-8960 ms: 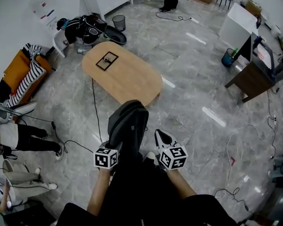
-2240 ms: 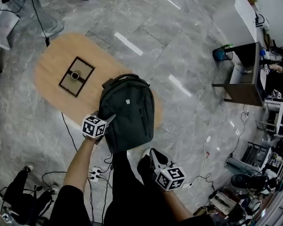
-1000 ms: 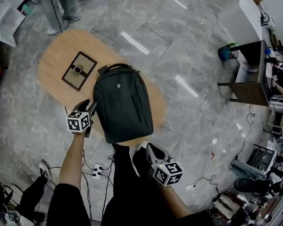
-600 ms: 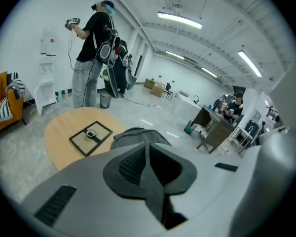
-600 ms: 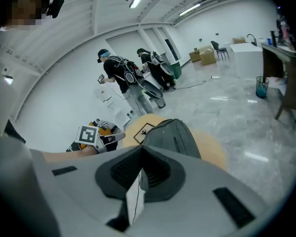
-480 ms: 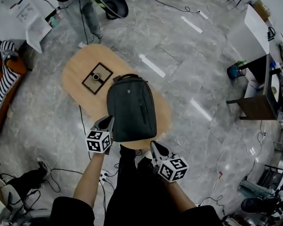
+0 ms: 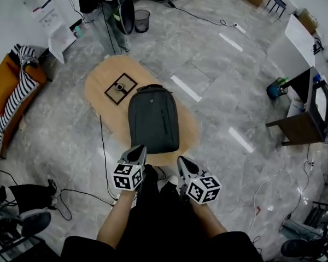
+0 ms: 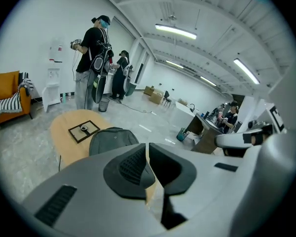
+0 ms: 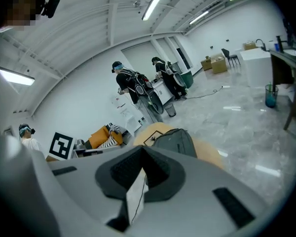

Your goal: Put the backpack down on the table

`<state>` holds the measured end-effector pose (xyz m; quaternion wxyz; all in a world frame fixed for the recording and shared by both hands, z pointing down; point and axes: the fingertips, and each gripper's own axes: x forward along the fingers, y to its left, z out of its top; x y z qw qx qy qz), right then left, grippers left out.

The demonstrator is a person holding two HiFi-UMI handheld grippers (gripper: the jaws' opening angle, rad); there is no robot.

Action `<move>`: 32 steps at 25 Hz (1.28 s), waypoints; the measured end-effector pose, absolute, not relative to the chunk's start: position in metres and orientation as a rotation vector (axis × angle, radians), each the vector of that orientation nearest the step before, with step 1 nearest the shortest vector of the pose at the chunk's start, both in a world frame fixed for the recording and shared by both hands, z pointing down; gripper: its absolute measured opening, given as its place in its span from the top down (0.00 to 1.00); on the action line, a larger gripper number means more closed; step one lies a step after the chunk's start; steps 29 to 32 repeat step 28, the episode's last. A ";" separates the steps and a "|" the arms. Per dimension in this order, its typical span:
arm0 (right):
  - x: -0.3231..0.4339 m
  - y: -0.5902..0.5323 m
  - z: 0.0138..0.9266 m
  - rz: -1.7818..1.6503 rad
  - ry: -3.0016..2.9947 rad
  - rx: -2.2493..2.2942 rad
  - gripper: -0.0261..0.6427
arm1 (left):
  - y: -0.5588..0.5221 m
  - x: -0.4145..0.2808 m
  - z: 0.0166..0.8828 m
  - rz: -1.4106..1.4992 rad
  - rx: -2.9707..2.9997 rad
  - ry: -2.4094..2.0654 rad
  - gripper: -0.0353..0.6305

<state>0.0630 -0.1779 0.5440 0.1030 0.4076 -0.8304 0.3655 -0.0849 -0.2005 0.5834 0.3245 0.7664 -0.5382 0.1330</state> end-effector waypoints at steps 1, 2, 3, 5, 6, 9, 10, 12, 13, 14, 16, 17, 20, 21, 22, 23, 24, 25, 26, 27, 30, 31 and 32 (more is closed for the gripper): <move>0.067 -0.174 0.542 1.072 -2.456 1.201 0.95 | -0.194 -0.079 0.578 0.347 2.012 -1.419 0.90; 0.071 -0.170 0.540 1.066 -2.461 1.198 0.95 | -0.188 -0.074 0.573 0.345 2.013 -1.426 0.90; 0.075 -0.165 0.538 1.062 -2.467 1.193 0.95 | -0.182 -0.068 0.568 0.341 2.013 -1.433 0.90; 0.083 -0.155 0.535 1.048 -2.479 1.182 0.95 | -0.166 -0.057 0.561 0.334 2.010 -1.442 0.90; 0.086 -0.150 0.534 1.037 -2.488 1.177 0.95 | -0.159 -0.052 0.559 0.332 2.012 -1.445 0.90; 0.093 -0.138 0.528 0.995 -2.514 1.166 0.95 | -0.141 -0.036 0.557 0.335 2.025 -1.442 0.90; 0.095 -0.136 0.525 0.980 -2.525 1.164 0.95 | -0.137 -0.031 0.557 0.339 2.031 -1.439 0.90; 0.095 -0.132 0.519 0.949 -2.548 1.160 0.95 | -0.131 -0.024 0.555 0.351 2.047 -1.433 0.90; 0.095 -0.130 0.516 0.934 -2.556 1.156 0.95 | -0.128 -0.020 0.554 0.357 2.054 -1.429 0.90; 0.095 -0.127 0.515 0.923 -2.561 1.151 0.95 | -0.123 -0.017 0.554 0.361 2.058 -1.424 0.90; 0.095 -0.122 0.514 0.909 -2.566 1.140 0.95 | -0.115 -0.011 0.553 0.367 2.067 -1.413 0.90; 0.094 -0.121 0.512 0.904 -2.569 1.136 0.95 | -0.113 -0.009 0.552 0.372 2.073 -1.409 0.90; 0.091 -0.119 0.507 0.884 -2.582 1.124 0.95 | -0.110 -0.008 0.548 0.387 2.084 -1.402 0.90; 0.090 -0.119 0.505 0.877 -2.587 1.122 0.95 | -0.109 -0.008 0.548 0.389 2.084 -1.402 0.90; 0.090 -0.118 0.503 0.871 -2.591 1.121 0.95 | -0.109 -0.008 0.547 0.390 2.084 -1.401 0.90; 0.089 -0.118 0.502 0.866 -2.594 1.122 0.95 | -0.109 -0.008 0.548 0.391 2.083 -1.400 0.90; 0.089 -0.117 0.501 0.861 -2.596 1.122 0.95 | -0.108 -0.008 0.548 0.393 2.083 -1.399 0.90; 0.090 -0.116 0.501 0.858 -2.596 1.121 0.95 | -0.108 -0.007 0.549 0.394 2.083 -1.397 0.90; 0.090 -0.114 0.502 0.857 -2.596 1.120 0.95 | -0.107 -0.006 0.550 0.397 2.083 -1.394 0.90; 0.091 -0.112 0.503 0.857 -2.594 1.119 0.95 | -0.106 -0.005 0.551 0.400 2.083 -1.391 0.90; 0.091 -0.110 0.504 0.858 -2.593 1.117 0.95 | -0.105 -0.003 0.552 0.403 2.082 -1.387 0.90; 0.091 -0.110 0.504 0.858 -2.593 1.117 0.95 | -0.105 -0.003 0.552 0.403 2.082 -1.387 0.90; 0.091 -0.110 0.504 0.858 -2.593 1.117 0.95 | -0.105 -0.003 0.552 0.403 2.082 -1.387 0.90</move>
